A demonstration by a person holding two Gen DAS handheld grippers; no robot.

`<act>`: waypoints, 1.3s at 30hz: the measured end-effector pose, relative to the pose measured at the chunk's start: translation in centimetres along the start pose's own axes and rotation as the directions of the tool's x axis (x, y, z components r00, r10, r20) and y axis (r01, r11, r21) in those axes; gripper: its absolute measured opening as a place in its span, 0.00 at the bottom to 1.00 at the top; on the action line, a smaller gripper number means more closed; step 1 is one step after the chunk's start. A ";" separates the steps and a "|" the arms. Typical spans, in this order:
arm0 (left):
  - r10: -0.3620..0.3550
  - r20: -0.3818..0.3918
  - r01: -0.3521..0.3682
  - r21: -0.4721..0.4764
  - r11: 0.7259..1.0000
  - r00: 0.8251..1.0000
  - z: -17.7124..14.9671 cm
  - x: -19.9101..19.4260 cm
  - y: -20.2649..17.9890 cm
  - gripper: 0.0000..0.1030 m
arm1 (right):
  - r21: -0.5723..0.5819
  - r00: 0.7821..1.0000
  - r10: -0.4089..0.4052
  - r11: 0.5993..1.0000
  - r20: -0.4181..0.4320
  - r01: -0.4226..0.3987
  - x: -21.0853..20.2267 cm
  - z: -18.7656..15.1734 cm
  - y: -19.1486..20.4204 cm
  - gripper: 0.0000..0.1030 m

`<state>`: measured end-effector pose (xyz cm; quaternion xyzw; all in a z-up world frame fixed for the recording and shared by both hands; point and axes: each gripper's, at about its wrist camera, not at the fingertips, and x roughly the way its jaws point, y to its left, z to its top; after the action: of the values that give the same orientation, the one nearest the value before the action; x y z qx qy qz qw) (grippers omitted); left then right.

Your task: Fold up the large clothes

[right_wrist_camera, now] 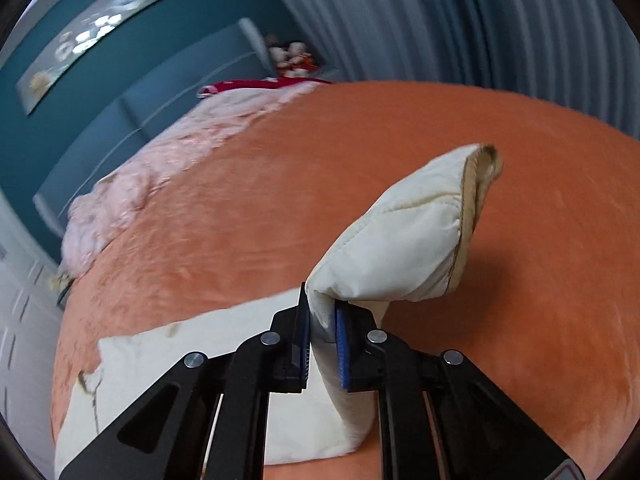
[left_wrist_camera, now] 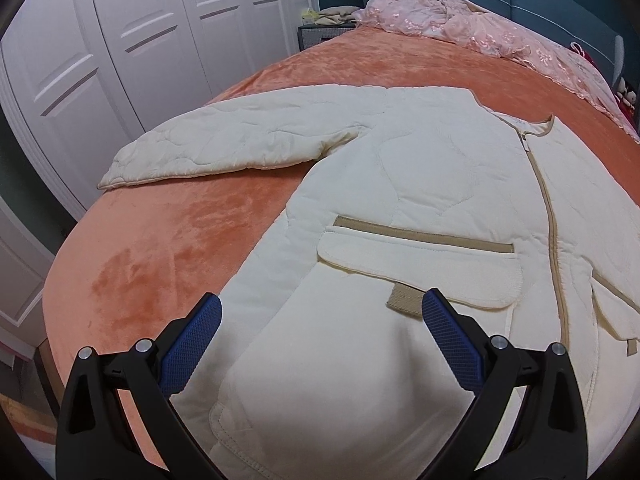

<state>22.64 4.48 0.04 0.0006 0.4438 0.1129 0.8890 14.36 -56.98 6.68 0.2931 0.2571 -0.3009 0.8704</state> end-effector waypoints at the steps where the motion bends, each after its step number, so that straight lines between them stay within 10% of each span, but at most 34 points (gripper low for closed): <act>1: -0.002 -0.002 0.002 -0.005 1.000 1.000 0.0 0.1 0.1 0.95 | -0.061 0.998 0.068 0.996 0.008 -0.068 -0.7 -0.1 3.3 0.11; 8: -0.005 -0.018 0.005 -0.027 1.000 1.000 -0.8 0.6 1.4 0.95 | -0.344 0.867 0.463 0.796 -0.185 -0.499 -4.4 -7.6 24.8 0.11; 12: -0.020 -0.030 0.019 -0.037 0.999 0.999 -1.0 0.9 2.1 0.95 | -0.435 0.786 0.514 0.655 -0.343 -0.618 -5.1 -15.5 33.1 0.18; 16: -0.074 -0.028 0.072 -0.042 0.996 0.997 -0.6 0.6 2.5 0.95 | -0.489 0.750 0.533 0.570 -0.391 -0.660 -6.5 -20.4 36.3 0.46; 20: -0.165 -0.013 0.164 -0.074 0.984 0.986 0.6 0.3 2.2 0.95 | -0.465 0.779 0.530 0.627 -0.335 -0.625 -7.5 -20.8 33.8 0.59; 28: -0.372 -0.025 0.359 -0.211 0.909 0.928 5.2 2.5 -2.8 0.95 | -0.280 0.894 0.333 0.865 -0.299 -0.416 -3.3 -17.6 21.7 0.60; 36: -0.436 -0.138 0.393 -0.259 0.882 0.889 7.8 8.2 -8.5 0.88 | -0.041 0.885 0.291 0.944 -0.364 -0.327 1.0 -18.0 14.7 0.60; 39: -0.429 -0.161 0.388 -0.231 0.892 0.889 8.2 9.1 -9.4 0.58 | 0.067 0.863 0.321 0.945 -0.389 -0.321 3.0 -18.0 13.2 0.60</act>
<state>36.28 -2.00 -3.06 -0.1911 0.5110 -0.0355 0.8373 20.44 -37.61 -3.07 0.3862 0.3750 -0.0865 0.8383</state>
